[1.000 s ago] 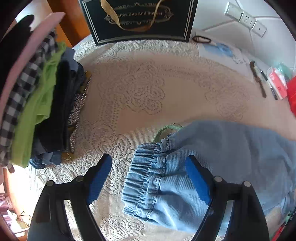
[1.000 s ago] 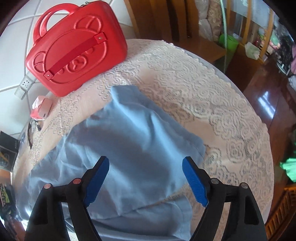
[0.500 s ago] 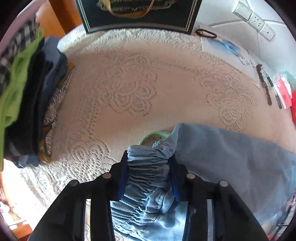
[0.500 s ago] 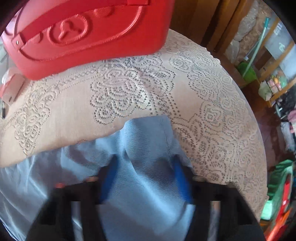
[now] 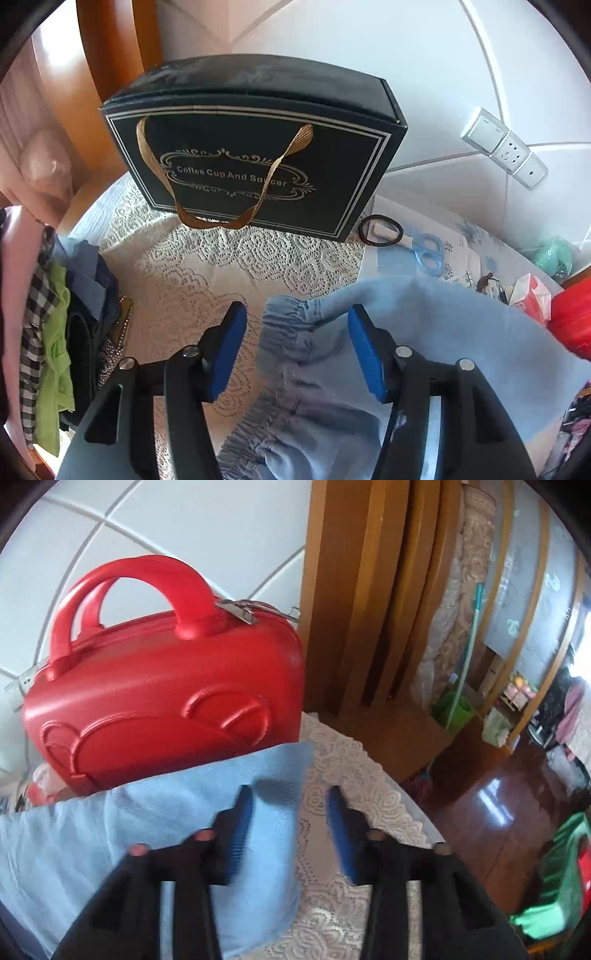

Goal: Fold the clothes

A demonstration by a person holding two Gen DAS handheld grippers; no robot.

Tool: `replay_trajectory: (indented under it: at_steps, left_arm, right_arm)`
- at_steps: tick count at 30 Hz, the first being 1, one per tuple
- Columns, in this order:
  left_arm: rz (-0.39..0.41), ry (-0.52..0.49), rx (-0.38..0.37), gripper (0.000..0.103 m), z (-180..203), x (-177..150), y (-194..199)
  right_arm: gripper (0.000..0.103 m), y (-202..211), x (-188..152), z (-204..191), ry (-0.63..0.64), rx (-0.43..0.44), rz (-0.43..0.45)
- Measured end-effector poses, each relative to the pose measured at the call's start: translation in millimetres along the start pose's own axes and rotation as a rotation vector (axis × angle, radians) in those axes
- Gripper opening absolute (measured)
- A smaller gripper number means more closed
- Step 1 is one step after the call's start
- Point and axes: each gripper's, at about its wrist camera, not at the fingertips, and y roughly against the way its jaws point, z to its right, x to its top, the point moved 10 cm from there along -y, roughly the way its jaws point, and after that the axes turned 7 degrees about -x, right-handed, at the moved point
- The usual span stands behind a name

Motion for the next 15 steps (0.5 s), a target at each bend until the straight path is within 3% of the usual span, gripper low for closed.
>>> replay_trajectory:
  at_steps: [1,4,9,15]
  left_arm:
    - [-0.002,-0.009,0.001,0.059,-0.5,-3.7,2.5]
    - [-0.008,-0.066,0.052,0.08,-11.2,-28.5,10.7]
    - [-0.102,-0.139,0.098,0.081,-33.9,-108.4,10.8]
    - [-0.175,-0.161,0.102,0.081,-47.5,-181.2,-17.6]
  right_arm:
    - [0.084,2.3,-3.2,0.1,-0.02,0.022,-0.006]
    - [0.084,16.7,-24.9,4.1,-0.052,0.091,-0.034]
    - [0.086,43.2,-101.2,22.9,-0.107,0.216,-0.15]
    - [0.084,70.9,-206.0,69.4,-0.144,0.188,-0.276]
